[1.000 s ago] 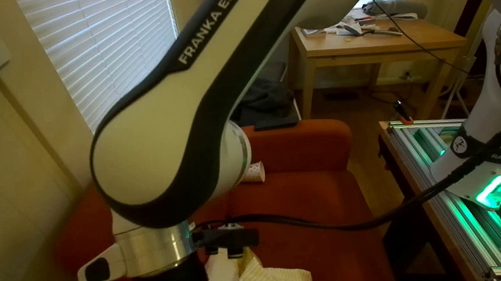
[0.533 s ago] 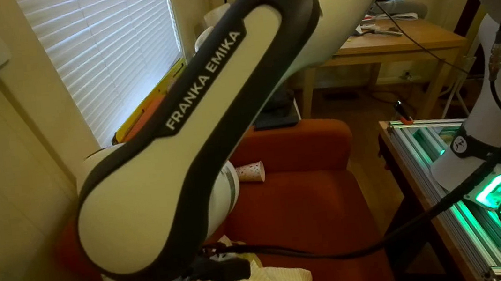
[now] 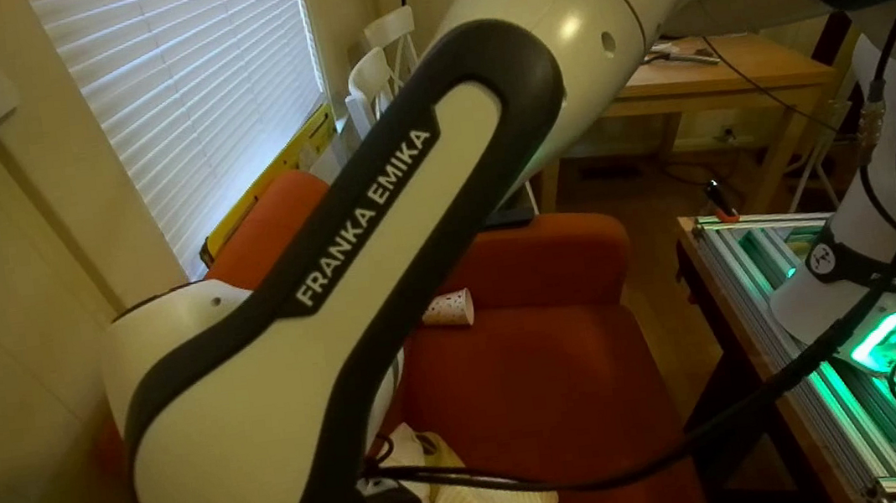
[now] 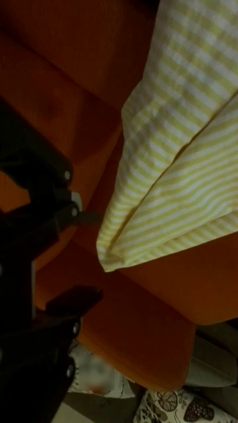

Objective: Move the yellow case to the seat, then move the towel to the top of the chair

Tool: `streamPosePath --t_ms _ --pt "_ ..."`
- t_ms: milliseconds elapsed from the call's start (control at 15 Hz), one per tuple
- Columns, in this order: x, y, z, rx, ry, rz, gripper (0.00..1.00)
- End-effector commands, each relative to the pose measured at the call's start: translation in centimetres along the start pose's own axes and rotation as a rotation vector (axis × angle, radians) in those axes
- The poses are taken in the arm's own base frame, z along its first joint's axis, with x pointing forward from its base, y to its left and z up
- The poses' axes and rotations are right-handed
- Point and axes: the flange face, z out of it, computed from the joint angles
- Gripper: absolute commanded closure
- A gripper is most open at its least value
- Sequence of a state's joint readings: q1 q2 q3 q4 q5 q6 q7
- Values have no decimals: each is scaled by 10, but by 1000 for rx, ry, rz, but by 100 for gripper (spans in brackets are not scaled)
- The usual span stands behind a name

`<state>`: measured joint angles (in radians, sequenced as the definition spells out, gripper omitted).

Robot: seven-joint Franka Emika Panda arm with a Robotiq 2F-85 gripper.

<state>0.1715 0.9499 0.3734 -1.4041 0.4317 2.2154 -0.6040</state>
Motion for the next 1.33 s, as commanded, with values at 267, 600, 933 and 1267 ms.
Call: streamPosePath --t_ms 267,600,933,1267 --pt "-3 29 -19 -177 9 232 0" --pt "-10 50 -36 -237 143 451 0" --pt "-26 58 -63 -274 265 581 0" --pt "-59 62 -88 -346 239 574 0"
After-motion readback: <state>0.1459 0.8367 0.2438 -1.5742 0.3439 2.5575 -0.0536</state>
